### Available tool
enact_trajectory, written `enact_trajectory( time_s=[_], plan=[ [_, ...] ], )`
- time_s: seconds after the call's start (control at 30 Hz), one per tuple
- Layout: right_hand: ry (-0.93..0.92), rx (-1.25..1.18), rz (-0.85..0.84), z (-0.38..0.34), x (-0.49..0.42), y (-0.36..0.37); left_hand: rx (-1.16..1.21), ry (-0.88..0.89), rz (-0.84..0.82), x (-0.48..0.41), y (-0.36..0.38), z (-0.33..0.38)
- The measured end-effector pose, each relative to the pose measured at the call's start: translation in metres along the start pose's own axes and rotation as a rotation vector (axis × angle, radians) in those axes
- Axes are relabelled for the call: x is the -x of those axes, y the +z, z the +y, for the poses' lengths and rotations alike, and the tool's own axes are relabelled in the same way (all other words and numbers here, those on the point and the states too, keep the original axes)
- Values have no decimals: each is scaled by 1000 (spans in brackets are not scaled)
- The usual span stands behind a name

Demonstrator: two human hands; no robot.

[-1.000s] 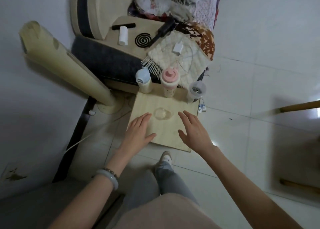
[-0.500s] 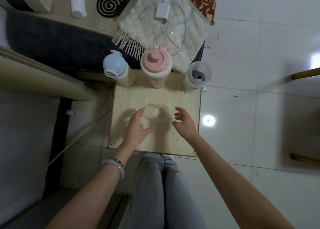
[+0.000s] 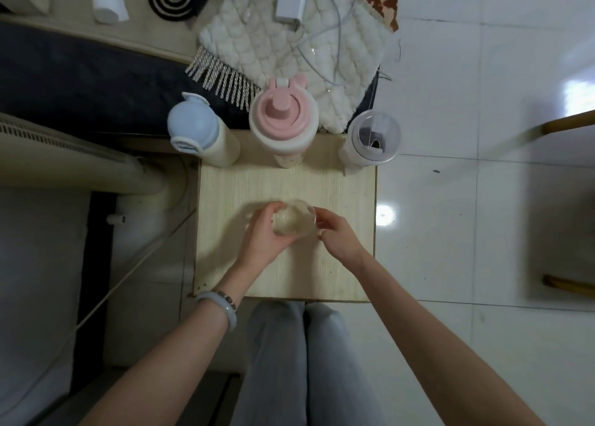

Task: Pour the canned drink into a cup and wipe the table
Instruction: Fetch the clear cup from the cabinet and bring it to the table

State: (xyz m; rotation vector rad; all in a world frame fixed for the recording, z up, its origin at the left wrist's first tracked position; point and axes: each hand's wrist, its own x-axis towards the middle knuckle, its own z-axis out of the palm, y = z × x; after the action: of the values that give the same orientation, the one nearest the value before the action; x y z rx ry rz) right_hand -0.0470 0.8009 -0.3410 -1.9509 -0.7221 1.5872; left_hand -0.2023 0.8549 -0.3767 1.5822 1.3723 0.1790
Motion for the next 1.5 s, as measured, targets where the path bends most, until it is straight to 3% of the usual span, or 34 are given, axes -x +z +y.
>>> enact_trajectory(
  time_s=[0.33, 0.57, 0.7, 1.13, 1.5],
  plan=[
    [-46, -170, 48, -82, 106, -35, 12, 127, -72, 64, -73, 110],
    [-175, -339, 168, -128, 220, -70, 11, 362, -118, 127, -106, 199],
    [-230, -454, 285, -119, 281, -90, -40, 512, -234, 153, -99, 246],
    [-225, -748, 667, 38, 475, -161, -150, 860, -667, 286, 73, 361],
    [-241, -851, 945, 192, 642, -219, -129, 1033, -879, 449, 254, 405]
  ],
)
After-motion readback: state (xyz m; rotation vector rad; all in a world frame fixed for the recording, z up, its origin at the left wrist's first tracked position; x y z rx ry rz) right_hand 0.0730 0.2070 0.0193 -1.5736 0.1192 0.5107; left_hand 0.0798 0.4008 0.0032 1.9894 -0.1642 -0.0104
